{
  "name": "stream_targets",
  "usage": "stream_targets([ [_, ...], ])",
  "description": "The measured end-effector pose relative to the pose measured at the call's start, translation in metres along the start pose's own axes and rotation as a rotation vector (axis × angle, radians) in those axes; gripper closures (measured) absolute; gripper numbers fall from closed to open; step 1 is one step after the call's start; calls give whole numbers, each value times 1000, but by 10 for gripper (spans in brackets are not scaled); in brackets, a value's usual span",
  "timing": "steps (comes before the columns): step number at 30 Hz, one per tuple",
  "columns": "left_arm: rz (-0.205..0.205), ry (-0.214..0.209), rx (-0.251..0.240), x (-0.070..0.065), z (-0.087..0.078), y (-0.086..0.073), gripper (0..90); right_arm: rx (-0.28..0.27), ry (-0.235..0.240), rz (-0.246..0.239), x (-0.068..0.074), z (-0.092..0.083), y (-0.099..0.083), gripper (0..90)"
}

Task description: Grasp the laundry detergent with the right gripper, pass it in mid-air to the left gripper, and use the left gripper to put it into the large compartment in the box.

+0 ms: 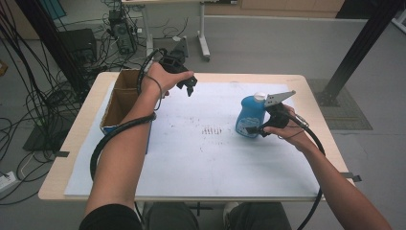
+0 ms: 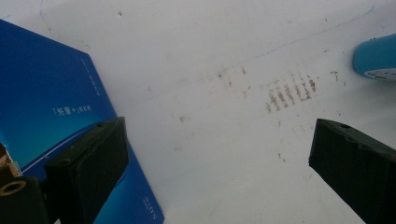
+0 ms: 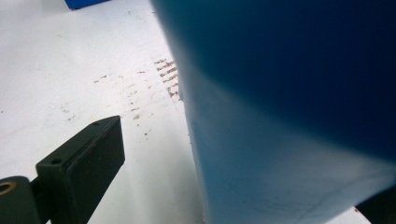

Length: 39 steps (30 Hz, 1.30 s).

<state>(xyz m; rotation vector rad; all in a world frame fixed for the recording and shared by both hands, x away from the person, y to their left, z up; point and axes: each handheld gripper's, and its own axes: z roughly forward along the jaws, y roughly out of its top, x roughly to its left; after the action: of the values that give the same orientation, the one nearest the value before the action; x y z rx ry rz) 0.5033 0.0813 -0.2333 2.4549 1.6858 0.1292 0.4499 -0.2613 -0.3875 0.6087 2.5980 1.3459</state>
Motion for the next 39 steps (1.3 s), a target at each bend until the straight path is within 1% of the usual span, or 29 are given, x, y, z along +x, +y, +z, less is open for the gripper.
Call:
stream_targets([
  [31,-5,8,-6,2,-4,-1,55,-19,6,-4,1,-1,2,26],
  [39,3,12,0,1,-3,-2,55,-13,4,-8,1,0,2,26],
])
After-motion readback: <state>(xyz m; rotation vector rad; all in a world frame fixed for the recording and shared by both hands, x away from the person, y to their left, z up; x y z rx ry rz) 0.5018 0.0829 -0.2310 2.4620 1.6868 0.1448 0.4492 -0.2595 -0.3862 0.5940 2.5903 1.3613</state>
